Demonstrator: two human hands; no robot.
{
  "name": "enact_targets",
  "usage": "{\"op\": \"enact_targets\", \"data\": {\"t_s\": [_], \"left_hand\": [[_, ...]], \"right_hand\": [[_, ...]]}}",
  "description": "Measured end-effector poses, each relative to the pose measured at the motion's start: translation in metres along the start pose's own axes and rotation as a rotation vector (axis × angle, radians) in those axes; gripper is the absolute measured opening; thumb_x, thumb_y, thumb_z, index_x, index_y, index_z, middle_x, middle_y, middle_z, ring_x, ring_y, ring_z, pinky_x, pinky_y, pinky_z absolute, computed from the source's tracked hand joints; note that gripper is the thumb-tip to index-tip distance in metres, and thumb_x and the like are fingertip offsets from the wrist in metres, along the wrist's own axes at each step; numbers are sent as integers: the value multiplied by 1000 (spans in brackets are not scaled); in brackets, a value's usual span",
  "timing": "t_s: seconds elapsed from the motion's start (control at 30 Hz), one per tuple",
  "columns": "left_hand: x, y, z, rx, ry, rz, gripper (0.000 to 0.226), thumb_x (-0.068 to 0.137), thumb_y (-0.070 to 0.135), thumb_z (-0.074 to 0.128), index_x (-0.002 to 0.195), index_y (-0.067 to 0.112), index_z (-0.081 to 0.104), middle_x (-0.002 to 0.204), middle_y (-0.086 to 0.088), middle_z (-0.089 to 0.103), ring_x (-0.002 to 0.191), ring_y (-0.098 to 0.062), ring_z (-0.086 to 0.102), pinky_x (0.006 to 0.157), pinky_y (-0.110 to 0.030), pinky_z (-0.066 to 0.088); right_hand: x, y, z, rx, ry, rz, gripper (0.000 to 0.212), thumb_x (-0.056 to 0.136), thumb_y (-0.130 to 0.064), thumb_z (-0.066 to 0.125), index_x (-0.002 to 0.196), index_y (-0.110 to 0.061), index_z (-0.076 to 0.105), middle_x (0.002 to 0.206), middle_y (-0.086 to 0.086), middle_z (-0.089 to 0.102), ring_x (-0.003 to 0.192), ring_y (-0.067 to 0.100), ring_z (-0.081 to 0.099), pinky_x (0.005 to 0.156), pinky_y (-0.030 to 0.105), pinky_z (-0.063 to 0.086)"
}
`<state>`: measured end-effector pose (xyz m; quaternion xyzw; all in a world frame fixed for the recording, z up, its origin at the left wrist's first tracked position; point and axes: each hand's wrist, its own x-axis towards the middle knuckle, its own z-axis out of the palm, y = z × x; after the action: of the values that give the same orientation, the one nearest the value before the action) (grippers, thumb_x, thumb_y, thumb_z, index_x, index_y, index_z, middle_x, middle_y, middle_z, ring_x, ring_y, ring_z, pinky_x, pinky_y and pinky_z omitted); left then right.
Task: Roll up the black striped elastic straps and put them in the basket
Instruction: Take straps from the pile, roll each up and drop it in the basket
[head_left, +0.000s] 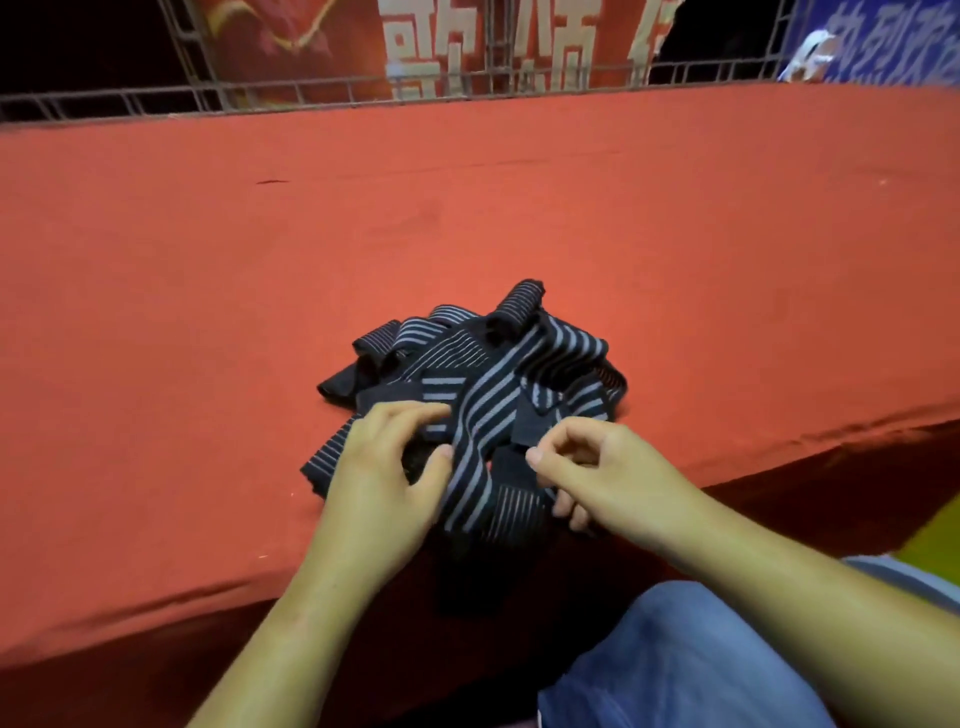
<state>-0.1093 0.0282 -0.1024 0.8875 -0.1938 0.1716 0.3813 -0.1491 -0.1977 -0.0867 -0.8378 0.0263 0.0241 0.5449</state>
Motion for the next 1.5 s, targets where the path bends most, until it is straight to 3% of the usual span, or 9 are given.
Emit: {"op": "enact_targets", "data": {"t_s": [0.1, 0.23, 0.43, 0.57, 0.7, 1.03, 1.17, 1.37, 1.5], "left_hand": [[11, -27, -7, 28, 26, -127, 41, 90, 19, 73, 130, 24, 64, 129, 7, 62, 124, -16, 53, 107, -26, 36], [5, -58, -18, 43, 61, -210, 49, 89, 23, 76, 135, 23, 60, 131, 6, 60, 123, -16, 51, 105, -25, 34], [-9, -71, -43, -152, -39, -306, 45, 91, 24, 75, 130, 40, 59, 109, 28, 70, 99, 8, 65, 90, -22, 52], [-7, -69, -58, -219, -4, -283, 34, 91, 10, 74, 112, 36, 71, 96, 32, 72, 85, 5, 67, 71, -7, 46], [-8, -74, -68, -306, 9, -355, 23, 93, 7, 71, 100, 28, 76, 87, 23, 76, 69, 6, 66, 64, -11, 50], [-1, -97, -94, -750, 314, -737, 21, 105, 10, 51, 95, 14, 69, 80, -5, 72, 64, -16, 69, 53, -36, 61], [4, -94, -99, -1061, 434, -734, 20, 106, 10, 49, 102, 11, 69, 79, -2, 75, 63, -10, 70, 49, -24, 56], [4, -107, -116, -1120, 735, -740, 24, 107, 13, 49, 91, 17, 66, 66, 7, 69, 54, -4, 61, 45, -15, 44], [2, -112, -126, -1187, 874, -748, 17, 105, 16, 54, 95, 18, 68, 79, 8, 77, 70, -7, 73, 56, -22, 57]], "right_hand": [[4, -8, 8, -63, -1, -72, 13, 99, -30, 70, 91, -20, 67, 67, -2, 67, 51, 11, 63, 45, 23, 46], [27, -23, 21, -196, 36, -212, 8, 93, -36, 75, 93, -33, 68, 80, -1, 73, 61, 28, 64, 60, 50, 59], [78, -57, 37, -414, 60, -254, 17, 94, -36, 74, 109, -38, 67, 74, -6, 68, 55, 1, 61, 65, 25, 52], [101, -73, 56, -615, -44, -336, 34, 95, -34, 72, 129, -35, 65, 117, -19, 64, 92, 0, 63, 87, 15, 46], [111, -67, 72, -751, -190, -320, 56, 93, -32, 75, 145, -30, 55, 136, -7, 53, 121, 10, 55, 111, 26, 43], [105, -42, 66, -752, -93, -320, 29, 88, -39, 79, 99, -30, 55, 106, -8, 46, 95, 6, 52, 86, 16, 40], [101, -43, 65, -720, -104, -319, 36, 89, -58, 70, 85, -25, 55, 99, -8, 49, 82, 1, 51, 72, 11, 35], [103, -38, 57, -742, -188, -299, 37, 86, -57, 74, 82, -23, 63, 108, -12, 54, 95, 0, 57, 78, 8, 37], [101, -33, 51, -725, -213, -310, 16, 85, -22, 77, 85, -26, 62, 117, -13, 56, 112, 6, 58, 96, 11, 40]]}}
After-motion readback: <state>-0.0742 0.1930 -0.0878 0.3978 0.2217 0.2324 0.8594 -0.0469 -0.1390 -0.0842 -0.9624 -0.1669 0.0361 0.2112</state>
